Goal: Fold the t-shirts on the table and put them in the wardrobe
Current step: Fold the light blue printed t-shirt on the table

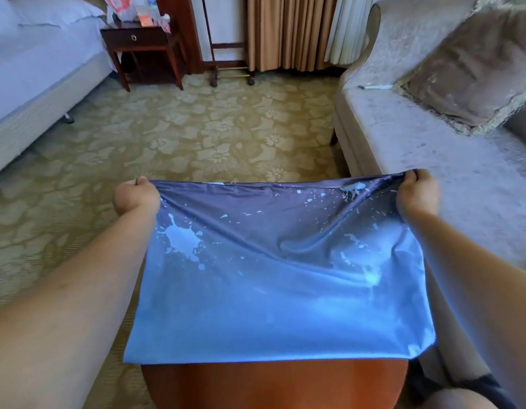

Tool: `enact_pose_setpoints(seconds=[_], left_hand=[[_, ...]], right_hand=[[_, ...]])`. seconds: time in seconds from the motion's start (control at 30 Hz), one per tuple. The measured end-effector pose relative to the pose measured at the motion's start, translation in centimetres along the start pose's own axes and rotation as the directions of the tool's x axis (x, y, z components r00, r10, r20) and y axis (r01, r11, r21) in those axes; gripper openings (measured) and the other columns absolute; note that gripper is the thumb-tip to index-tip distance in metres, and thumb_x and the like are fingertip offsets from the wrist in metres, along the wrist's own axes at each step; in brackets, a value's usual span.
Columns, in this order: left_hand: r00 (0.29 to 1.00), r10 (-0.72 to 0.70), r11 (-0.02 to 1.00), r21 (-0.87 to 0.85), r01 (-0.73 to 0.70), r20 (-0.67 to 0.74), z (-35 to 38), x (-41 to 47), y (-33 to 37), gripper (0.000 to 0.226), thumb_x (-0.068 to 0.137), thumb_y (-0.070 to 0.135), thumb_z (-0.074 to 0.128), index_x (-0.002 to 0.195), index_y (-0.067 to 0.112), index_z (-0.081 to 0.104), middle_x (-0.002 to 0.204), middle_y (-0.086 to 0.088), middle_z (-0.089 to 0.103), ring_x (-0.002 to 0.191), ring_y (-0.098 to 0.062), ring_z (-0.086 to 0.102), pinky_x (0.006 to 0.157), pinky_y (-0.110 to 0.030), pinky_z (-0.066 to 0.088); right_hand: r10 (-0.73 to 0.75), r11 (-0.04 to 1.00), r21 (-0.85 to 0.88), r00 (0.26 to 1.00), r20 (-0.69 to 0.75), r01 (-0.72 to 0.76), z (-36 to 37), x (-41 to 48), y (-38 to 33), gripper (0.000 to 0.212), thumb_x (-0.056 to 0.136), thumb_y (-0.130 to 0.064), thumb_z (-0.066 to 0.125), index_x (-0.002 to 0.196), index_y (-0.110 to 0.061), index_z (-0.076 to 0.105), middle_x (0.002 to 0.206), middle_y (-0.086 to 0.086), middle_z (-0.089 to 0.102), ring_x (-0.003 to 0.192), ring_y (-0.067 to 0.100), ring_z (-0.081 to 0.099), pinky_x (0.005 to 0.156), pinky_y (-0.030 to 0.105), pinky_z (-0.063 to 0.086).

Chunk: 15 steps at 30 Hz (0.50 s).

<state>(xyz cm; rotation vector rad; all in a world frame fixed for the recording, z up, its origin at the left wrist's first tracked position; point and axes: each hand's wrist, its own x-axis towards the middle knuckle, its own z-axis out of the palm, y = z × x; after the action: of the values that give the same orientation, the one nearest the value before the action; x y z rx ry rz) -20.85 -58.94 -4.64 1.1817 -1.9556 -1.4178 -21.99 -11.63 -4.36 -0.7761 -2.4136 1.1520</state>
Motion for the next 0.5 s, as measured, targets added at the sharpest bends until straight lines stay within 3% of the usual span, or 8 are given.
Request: enact_pose_setpoints(seconds=[0.1, 0.13, 0.2, 0.27, 0.37, 0.5], left_hand=[[0.999, 0.028, 0.998, 0.058, -0.029, 0.018, 1.9, 0.9, -0.6, 0.034, 0.099, 0.029, 0.049, 0.112, 0.002, 0.065, 0.116, -0.022, 0.065, 0.108, -0.037, 0.063, 0.095, -0.041, 0.051], [0.997, 0.062, 0.989, 0.134, -0.068, 0.05, 2.6, 0.6, -1.1, 0.039, 0.1, 0.03, 0.048, 0.123, 0.002, 0.06, 0.127, -0.022, 0.06, 0.118, -0.036, 0.057, 0.1, -0.038, 0.046], [0.979, 0.125, 0.938, 0.303, -0.169, 0.159, 3.5, -0.8, -2.6, 0.059, 0.1, 0.039, 0.047, 0.148, 0.009, 0.036, 0.152, -0.016, 0.038, 0.139, -0.031, 0.036, 0.112, -0.037, 0.029], [0.941, 0.185, 0.876, 0.386, -0.289, 0.283, 4.0, -2.4, -4.7, 0.07, 0.098, 0.046, 0.047, 0.155, 0.015, 0.021, 0.159, -0.013, 0.023, 0.146, -0.03, 0.022, 0.118, -0.042, 0.021], [0.907, 0.212, 0.775, 0.502, -0.383, 0.364, 3.8, -3.8, -7.3, 0.071, 0.096, 0.048, 0.048, 0.154, 0.016, 0.023, 0.157, -0.014, 0.024, 0.145, -0.032, 0.02, 0.117, -0.047, 0.021], [0.874, 0.235, 0.608, 0.637, -0.473, 0.425, 2.0, -6.6, -9.4, 0.068, 0.093, 0.052, 0.049, 0.149, 0.019, 0.031, 0.152, -0.013, 0.029, 0.143, -0.032, 0.021, 0.114, -0.055, 0.02]], right_hand=[[0.032, 0.999, -0.022, 0.999, 0.026, -0.031, 2.2, 1.4, 0.7, 0.034, 0.102, -0.025, 0.036, 0.12, -0.005, 0.057, 0.124, 0.028, 0.057, 0.114, 0.041, 0.053, 0.093, 0.041, 0.041], [0.059, 0.997, -0.05, 0.997, 0.044, -0.057, 3.0, 1.6, 1.2, 0.038, 0.102, -0.027, 0.035, 0.128, -0.006, 0.053, 0.129, 0.027, 0.055, 0.119, 0.04, 0.051, 0.097, 0.041, 0.04], [0.118, 0.984, -0.143, 0.99, 0.076, -0.106, 4.3, 1.2, 2.1, 0.048, 0.103, -0.032, 0.034, 0.144, -0.008, 0.037, 0.142, 0.024, 0.043, 0.129, 0.039, 0.043, 0.105, 0.043, 0.034], [0.123, 0.97, -0.221, 0.989, 0.081, -0.102, 5.3, 0.1, 2.8, 0.056, 0.102, -0.036, 0.035, 0.151, -0.01, 0.025, 0.148, 0.024, 0.034, 0.135, 0.039, 0.035, 0.109, 0.047, 0.028], [-0.001, 0.955, -0.293, 0.992, 0.127, 0.038, 6.0, -2.6, 2.8, 0.059, 0.1, -0.037, 0.04, 0.151, -0.012, 0.024, 0.152, 0.02, 0.028, 0.138, 0.039, 0.03, 0.113, 0.052, 0.022], [-0.143, 0.889, -0.369, 0.929, 0.341, 0.272, 5.9, -8.6, 2.0, 0.054, 0.098, -0.036, 0.046, 0.147, -0.018, 0.034, 0.156, 0.012, 0.023, 0.144, 0.03, 0.021, 0.116, 0.053, 0.015]])
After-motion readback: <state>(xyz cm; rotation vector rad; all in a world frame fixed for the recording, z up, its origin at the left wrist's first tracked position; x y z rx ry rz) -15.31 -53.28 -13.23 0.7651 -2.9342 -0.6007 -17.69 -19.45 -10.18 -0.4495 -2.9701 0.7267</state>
